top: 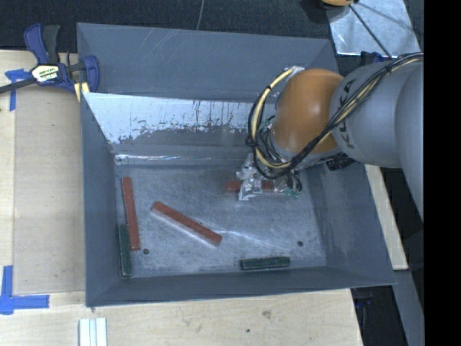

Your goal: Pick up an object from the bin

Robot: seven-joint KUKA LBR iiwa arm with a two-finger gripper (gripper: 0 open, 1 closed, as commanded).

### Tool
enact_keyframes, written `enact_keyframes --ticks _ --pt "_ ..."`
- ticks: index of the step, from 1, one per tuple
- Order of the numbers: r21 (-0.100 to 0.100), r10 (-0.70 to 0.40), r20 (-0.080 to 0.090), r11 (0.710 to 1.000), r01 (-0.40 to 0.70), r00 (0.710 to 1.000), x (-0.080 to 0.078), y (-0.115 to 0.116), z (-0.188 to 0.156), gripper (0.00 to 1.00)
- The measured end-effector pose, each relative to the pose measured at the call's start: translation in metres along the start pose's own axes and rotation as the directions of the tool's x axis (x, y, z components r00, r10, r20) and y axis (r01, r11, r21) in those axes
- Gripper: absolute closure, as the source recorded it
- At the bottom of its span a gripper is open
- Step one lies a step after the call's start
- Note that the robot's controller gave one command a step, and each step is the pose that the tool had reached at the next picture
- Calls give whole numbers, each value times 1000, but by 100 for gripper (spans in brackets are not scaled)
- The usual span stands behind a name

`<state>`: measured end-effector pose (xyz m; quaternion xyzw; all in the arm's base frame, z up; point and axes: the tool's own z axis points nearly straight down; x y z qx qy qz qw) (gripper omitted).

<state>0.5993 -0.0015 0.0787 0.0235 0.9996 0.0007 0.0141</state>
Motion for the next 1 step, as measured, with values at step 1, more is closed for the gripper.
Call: enact_keyframes --ticks 1 --pt "1 -72 -25 997 72 997 -26 -15 -123 100"
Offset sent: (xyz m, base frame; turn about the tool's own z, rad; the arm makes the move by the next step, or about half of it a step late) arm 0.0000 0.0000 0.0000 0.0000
